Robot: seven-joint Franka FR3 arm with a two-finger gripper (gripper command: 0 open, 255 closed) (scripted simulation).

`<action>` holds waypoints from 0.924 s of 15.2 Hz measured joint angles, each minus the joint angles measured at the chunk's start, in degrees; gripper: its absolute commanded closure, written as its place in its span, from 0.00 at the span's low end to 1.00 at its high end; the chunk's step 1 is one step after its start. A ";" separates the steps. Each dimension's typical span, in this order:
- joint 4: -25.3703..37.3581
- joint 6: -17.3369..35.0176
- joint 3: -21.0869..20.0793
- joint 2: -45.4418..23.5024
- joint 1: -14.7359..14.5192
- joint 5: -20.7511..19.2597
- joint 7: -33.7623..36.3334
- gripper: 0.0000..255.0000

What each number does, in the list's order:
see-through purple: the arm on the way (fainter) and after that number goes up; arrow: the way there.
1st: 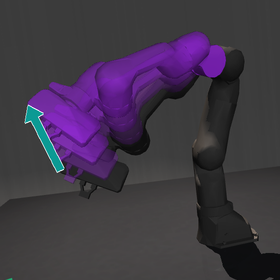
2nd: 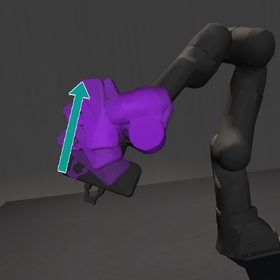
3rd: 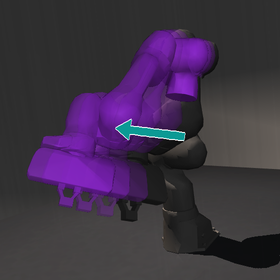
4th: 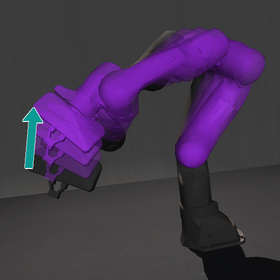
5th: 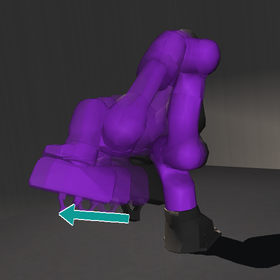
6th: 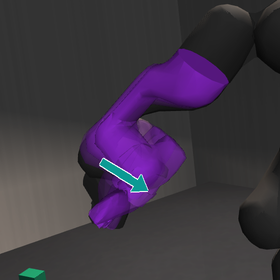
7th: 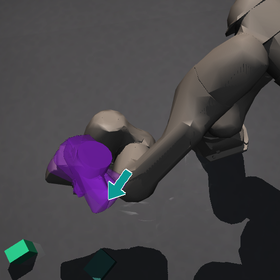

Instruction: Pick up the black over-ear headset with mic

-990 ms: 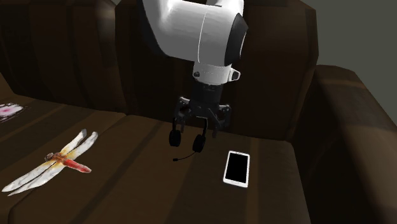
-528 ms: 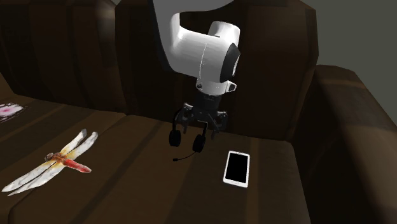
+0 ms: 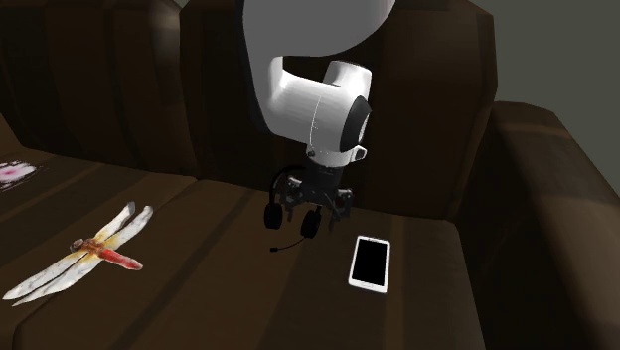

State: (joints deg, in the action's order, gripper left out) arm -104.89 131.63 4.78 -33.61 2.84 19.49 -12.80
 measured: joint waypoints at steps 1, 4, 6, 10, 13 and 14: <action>-0.03 0.10 -0.02 -0.07 0.00 0.03 -0.03 1.00; -0.02 0.24 -0.05 -0.05 -0.01 0.07 -0.05 1.00; -0.06 0.24 -0.06 -0.02 -0.01 0.08 -0.08 1.00; 0.03 0.15 -0.08 -0.09 0.00 0.08 -0.09 1.00; -0.28 -0.88 0.15 0.84 -0.11 -0.26 0.32 1.00; -0.30 -1.49 0.27 1.27 -0.10 -0.43 0.45 1.00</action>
State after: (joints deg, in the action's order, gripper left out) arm -105.19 130.15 5.05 -32.34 2.74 19.06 -12.35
